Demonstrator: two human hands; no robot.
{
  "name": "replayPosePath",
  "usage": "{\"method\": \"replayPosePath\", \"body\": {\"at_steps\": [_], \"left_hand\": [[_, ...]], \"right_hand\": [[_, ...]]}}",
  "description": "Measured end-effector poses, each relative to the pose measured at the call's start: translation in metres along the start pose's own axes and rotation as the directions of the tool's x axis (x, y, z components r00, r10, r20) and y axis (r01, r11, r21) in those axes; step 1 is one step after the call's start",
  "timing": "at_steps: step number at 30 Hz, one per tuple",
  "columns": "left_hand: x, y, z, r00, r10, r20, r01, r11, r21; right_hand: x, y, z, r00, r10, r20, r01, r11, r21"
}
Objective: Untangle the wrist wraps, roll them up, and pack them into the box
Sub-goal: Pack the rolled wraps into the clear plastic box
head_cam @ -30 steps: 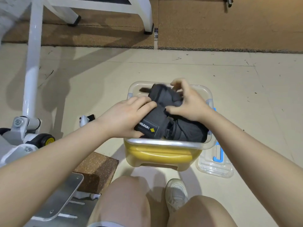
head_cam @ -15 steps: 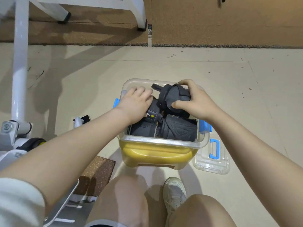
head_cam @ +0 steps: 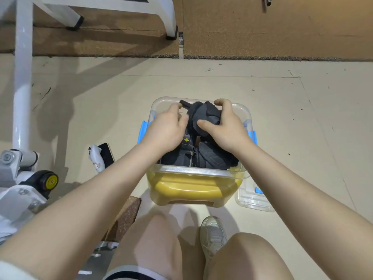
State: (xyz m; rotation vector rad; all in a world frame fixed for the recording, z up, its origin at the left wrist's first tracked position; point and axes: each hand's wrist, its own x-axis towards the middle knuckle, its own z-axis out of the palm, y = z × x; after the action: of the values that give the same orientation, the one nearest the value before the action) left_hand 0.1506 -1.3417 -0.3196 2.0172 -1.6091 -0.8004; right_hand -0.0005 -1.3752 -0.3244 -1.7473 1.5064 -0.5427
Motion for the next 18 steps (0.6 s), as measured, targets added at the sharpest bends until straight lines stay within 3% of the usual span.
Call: {"method": "replayPosePath", "body": {"at_steps": [1, 2, 4, 6, 7, 9, 11, 12, 15, 18], "left_hand": [[-0.004, 0.008, -0.002, 0.994, -0.106, 0.008, 0.104, 0.949, -0.297], [-0.007, 0.016, -0.002, 0.978, -0.197, 0.073, 0.206, 0.835, -0.510], [-0.008, 0.024, 0.001, 0.937, -0.282, 0.207, 0.343, 0.625, -0.702], [-0.007, 0.020, 0.003, 0.933, -0.310, 0.183, 0.339, 0.583, -0.739], [-0.005, 0.014, 0.002, 0.943, -0.305, 0.134, 0.308, 0.647, -0.697], [-0.003, -0.002, -0.002, 0.970, -0.240, 0.025, 0.225, 0.859, -0.460], [-0.008, -0.011, -0.005, 0.984, -0.179, 0.010, 0.178, 0.970, -0.167], [-0.010, -0.011, -0.004, 0.989, -0.141, 0.054, 0.142, 0.990, -0.022], [-0.016, -0.009, 0.014, 0.981, -0.072, 0.181, 0.015, 0.955, 0.296], [-0.016, -0.007, 0.019, 0.995, -0.057, 0.083, 0.031, 0.958, 0.284]], "right_hand": [[-0.004, -0.002, 0.002, 0.998, -0.058, -0.038, 0.058, 0.998, 0.013], [-0.007, -0.003, 0.003, 0.990, -0.128, -0.059, 0.130, 0.991, 0.037], [-0.010, -0.004, 0.001, 0.964, -0.263, 0.036, 0.258, 0.961, 0.104], [-0.011, -0.002, -0.005, 0.919, -0.264, 0.291, 0.236, 0.963, 0.127], [-0.010, 0.000, -0.008, 0.884, -0.221, 0.411, 0.210, 0.975, 0.071], [-0.009, 0.007, -0.014, 0.817, -0.099, 0.567, 0.253, 0.947, -0.199], [-0.010, 0.010, -0.020, 0.792, 0.007, 0.611, 0.327, 0.839, -0.434], [-0.010, 0.011, -0.022, 0.798, 0.012, 0.603, 0.344, 0.813, -0.471], [-0.011, 0.011, -0.023, 0.905, -0.004, 0.426, 0.237, 0.836, -0.496], [-0.011, 0.010, -0.011, 0.995, 0.055, 0.086, -0.016, 0.916, -0.400]]}}
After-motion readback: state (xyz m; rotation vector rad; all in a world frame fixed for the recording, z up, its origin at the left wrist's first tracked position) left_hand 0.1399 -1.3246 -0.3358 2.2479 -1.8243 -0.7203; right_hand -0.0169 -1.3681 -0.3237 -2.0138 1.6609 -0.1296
